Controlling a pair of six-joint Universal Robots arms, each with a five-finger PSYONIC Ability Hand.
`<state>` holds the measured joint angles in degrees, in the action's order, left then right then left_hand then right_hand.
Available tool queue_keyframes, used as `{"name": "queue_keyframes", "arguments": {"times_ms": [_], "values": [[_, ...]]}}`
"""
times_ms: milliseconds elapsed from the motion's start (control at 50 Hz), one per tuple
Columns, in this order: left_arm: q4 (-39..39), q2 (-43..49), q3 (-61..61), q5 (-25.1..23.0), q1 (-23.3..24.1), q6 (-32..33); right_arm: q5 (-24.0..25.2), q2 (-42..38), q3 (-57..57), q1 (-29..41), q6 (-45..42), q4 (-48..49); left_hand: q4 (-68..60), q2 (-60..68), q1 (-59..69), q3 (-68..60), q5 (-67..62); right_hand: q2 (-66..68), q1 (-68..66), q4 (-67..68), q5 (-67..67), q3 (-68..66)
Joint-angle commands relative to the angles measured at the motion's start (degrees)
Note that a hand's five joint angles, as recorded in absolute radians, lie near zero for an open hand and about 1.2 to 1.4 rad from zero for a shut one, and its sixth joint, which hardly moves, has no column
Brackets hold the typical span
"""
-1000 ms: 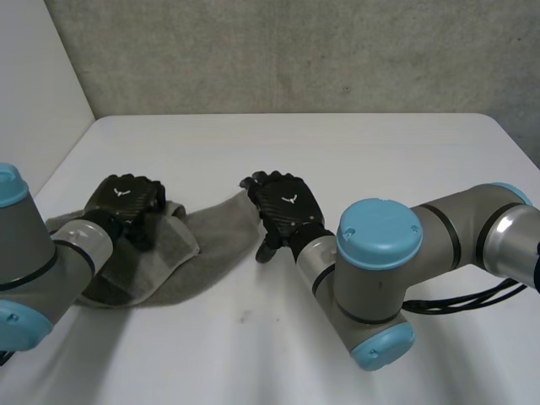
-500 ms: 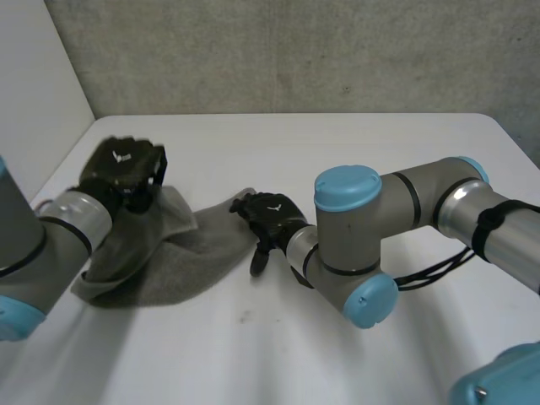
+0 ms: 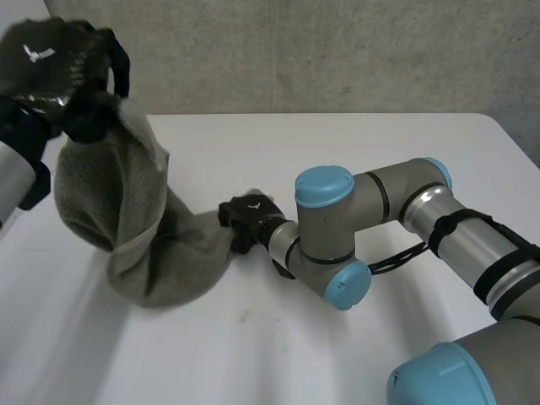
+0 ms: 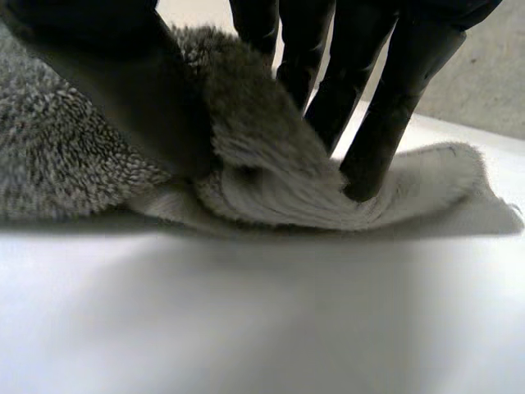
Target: Fold the towel.
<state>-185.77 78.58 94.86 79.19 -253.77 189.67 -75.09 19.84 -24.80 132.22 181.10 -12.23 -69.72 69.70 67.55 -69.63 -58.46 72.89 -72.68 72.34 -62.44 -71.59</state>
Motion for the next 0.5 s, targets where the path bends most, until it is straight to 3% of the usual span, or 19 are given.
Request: {"name": "queue_keyframes", "arguments": {"times_ms": [20,120,220,320,500], "values": [[-0.3,-0.8,-1.8,-0.1,-2.5,-4.1,-1.2,6.2,2.5,-1.1,-0.2,-0.8,-10.3,10.3,12.5,-10.4,-11.5,7.1,-7.3,7.7,-7.6,-8.4],[-0.6,-0.1,-2.1,0.0,-5.9,-5.4,-4.0,15.1,1.8,-5.7,-1.0,-1.2,-10.3,10.3,12.5,-10.4,-11.5,7.1,-7.3,7.7,-7.6,-8.4],[-3.1,1.1,-3.3,0.1,-8.7,-11.5,-4.9,27.9,-0.5,-13.5,-3.9,-1.0,-10.3,10.3,12.5,-10.4,-11.5,7.1,-7.3,7.7,-7.6,-8.4],[-5.3,4.6,-3.2,-0.1,-9.0,-16.4,-4.3,36.3,-3.1,-19.3,-7.9,-1.2,-10.3,10.3,12.5,-10.4,-11.5,7.1,-7.3,7.7,-7.6,-8.4],[-6.0,11.9,-2.0,-0.2,-7.4,-17.8,-0.2,47.0,-15.0,-23.6,-17.7,-2.9,-10.3,10.3,12.5,-10.4,-11.5,7.1,-7.3,7.7,-7.6,-8.4]]}}
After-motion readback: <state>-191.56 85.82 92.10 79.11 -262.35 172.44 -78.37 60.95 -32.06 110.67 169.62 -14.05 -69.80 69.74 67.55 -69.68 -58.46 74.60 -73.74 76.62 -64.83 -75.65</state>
